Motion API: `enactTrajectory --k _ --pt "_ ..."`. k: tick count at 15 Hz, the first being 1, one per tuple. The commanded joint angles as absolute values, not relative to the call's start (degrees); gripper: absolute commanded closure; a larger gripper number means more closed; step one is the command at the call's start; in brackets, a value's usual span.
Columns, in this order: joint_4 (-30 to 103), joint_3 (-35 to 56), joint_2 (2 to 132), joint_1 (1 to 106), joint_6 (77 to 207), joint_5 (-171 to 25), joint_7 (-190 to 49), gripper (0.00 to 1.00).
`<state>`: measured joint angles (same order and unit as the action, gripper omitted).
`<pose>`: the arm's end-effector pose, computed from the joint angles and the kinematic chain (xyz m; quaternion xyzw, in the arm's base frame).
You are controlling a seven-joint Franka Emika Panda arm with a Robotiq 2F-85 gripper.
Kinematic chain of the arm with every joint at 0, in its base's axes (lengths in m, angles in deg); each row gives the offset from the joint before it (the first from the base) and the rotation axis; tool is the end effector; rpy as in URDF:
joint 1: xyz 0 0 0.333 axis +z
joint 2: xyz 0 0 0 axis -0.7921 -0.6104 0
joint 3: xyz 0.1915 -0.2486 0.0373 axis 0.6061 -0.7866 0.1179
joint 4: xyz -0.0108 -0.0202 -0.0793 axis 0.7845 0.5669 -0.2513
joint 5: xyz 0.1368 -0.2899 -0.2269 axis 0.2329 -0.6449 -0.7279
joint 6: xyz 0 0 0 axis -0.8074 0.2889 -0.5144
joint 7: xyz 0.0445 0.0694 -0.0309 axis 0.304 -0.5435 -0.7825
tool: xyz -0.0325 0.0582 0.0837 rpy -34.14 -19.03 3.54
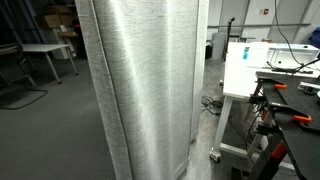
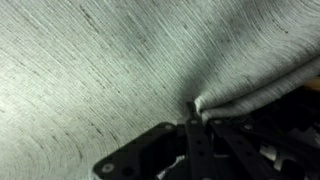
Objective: Move the curtains to the left
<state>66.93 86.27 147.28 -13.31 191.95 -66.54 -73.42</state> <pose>0.4639 0.3195 0.5937 0.6531 0.2268 0.6356 0.3437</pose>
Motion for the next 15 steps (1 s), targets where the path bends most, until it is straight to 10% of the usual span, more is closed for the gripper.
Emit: enactTrajectory --k 1,15 --pt "66.44 92.66 149.35 -13.30 188.90 -69.88 -73.12 0.99" --pt "62.77 92.19 151.81 -12.63 174.86 -74.79 -71.64 0.99"
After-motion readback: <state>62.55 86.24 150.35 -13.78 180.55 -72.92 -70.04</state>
